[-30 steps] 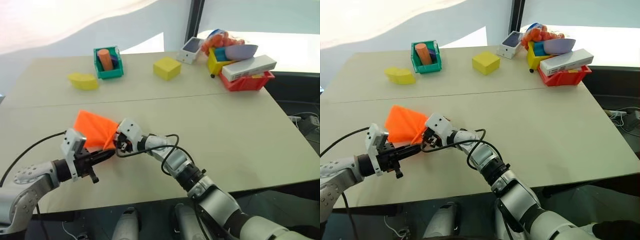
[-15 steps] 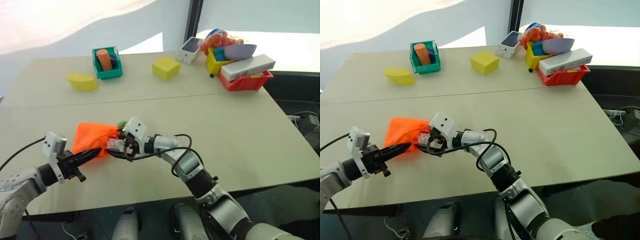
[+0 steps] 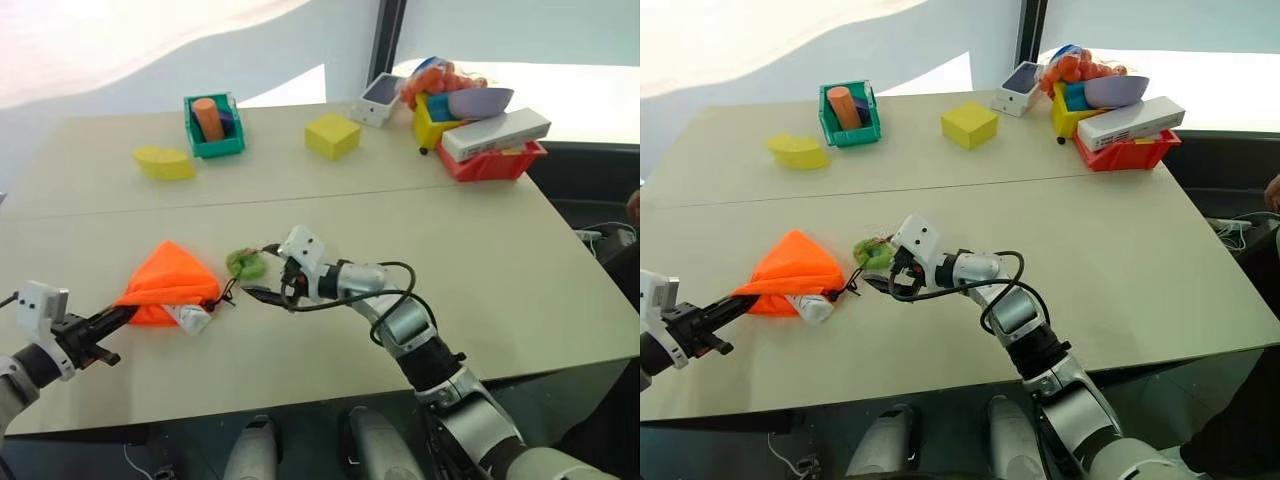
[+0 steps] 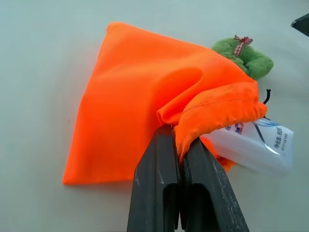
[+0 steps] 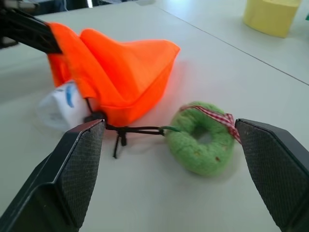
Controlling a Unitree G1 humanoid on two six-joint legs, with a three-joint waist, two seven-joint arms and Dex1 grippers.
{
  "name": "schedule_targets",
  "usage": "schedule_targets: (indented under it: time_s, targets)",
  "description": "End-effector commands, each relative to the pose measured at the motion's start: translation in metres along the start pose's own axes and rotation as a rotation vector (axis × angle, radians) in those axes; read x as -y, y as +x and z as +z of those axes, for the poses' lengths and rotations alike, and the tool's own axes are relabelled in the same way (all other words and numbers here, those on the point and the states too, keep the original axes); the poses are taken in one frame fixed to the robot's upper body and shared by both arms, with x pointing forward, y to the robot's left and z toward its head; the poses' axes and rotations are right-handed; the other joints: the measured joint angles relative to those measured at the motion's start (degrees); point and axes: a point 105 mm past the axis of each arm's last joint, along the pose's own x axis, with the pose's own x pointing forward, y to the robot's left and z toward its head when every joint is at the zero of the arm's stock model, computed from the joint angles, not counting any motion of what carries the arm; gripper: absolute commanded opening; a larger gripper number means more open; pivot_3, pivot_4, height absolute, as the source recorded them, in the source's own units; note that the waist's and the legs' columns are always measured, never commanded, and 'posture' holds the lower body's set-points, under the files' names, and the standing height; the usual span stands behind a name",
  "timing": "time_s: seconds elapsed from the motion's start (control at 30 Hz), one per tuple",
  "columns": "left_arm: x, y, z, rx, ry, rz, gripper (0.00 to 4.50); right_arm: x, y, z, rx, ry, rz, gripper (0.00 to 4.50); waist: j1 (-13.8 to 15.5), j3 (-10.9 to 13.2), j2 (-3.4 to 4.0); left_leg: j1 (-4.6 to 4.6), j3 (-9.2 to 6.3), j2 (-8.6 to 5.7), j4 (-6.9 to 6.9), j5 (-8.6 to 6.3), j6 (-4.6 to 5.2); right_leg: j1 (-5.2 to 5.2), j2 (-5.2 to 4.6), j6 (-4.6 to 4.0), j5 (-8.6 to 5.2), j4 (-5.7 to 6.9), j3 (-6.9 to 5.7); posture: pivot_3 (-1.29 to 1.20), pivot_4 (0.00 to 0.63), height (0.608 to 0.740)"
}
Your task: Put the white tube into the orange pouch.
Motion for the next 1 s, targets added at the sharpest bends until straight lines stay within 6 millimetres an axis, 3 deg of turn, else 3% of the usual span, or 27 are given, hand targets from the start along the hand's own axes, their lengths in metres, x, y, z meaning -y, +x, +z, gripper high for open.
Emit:
schedule_targets:
  time_s: [0.03,0.1,0.23,0.3,0.4,0.6,0.63,0.7,0.83,1.0]
  targets:
    - [0.011,0.003,0.018,0.079,0.026,-0.048,0.27,0.0,0.014,0.011,0.031,-0.149,-0.011,4.49,-0.01,0.0,-0.01,0.0,0.01,0.0,0.0,0.0,0.0,0.0,0.0,0.0,0.0,0.0,0.0,0.0,0.15,0.74]
    - [0.02,0.003,0.018,0.08,0.009,-0.096,0.89,0.002,0.021,0.007,0.013,-0.238,-0.014,4.5,-0.02,-0.01,-0.01,0.0,0.0,0.0,0.0,0.0,0.0,0.0,0.01,0.0,0.0,0.01,0.0,0.0,0.15,0.74]
    - [0.019,0.002,0.023,0.088,0.015,-0.088,2.85,0.005,0.031,0.002,-0.003,-0.353,-0.018,4.5,-0.03,0.0,-0.01,0.0,0.01,0.0,0.0,0.0,0.0,0.0,0.01,0.0,0.01,0.02,0.0,0.0,0.15,0.74]
    - [0.019,0.0,0.028,0.101,0.002,-0.092,2.85,0.006,0.035,-0.001,-0.013,-0.394,-0.016,4.5,-0.05,0.0,-0.01,0.0,0.01,0.0,0.0,0.0,0.0,0.0,0.02,0.0,0.01,0.02,0.0,0.0,0.15,0.74]
    - [0.025,-0.004,0.035,0.125,-0.033,-0.13,2.92,0.012,0.039,-0.007,-0.048,-0.445,-0.035,3.64,-0.11,-0.01,-0.02,0.0,0.0,0.0,0.0,0.0,0.0,0.0,0.02,0.0,0.01,0.03,0.0,0.0,0.15,0.74]
    - [0.034,-0.013,0.05,0.174,-0.072,-0.183,2.92,0.022,0.031,-0.014,-0.056,-0.455,-0.072,0.42,-0.03,0.0,-0.01,0.0,-0.01,0.0,0.0,0.0,0.0,0.01,0.02,0.0,0.01,0.04,0.0,0.0,0.15,0.74]
    - [0.034,-0.013,0.053,0.186,-0.071,-0.183,2.92,0.024,0.028,-0.014,-0.054,-0.454,-0.08,0.05,-0.03,0.0,-0.02,0.0,-0.01,0.0,0.01,0.0,0.0,0.03,0.02,0.0,0.01,0.04,0.0,0.0,0.15,0.74]
    - [0.032,-0.012,0.06,0.219,-0.075,-0.172,2.92,0.03,0.019,-0.016,-0.051,-0.443,-0.107,0.05,0.09,0.0,-0.01,0.01,-0.03,-0.01,0.02,0.0,0.0,0.05,0.02,0.01,0.01,0.04,0.0,0.0,0.15,0.74]
    - [0.03,-0.001,0.072,0.26,-0.035,-0.144,2.92,0.041,-0.019,-0.022,-0.035,-0.366,-0.169,0.05,0.47,-0.01,-0.03,0.01,-0.1,-0.06,0.07,0.0,0.0,0.15,-0.01,0.02,-0.01,-0.01,-0.03,0.0,0.15,0.74]
    - [0.036,0.026,0.067,0.19,0.064,-0.158,2.92,0.039,-0.069,-0.012,0.046,-0.19,-0.21,0.05,0.4,-0.01,-0.02,0.02,-0.08,-0.08,0.08,0.0,0.0,0.19,-0.02,0.07,-0.03,0.0,-0.01,0.0,0.15,0.74]
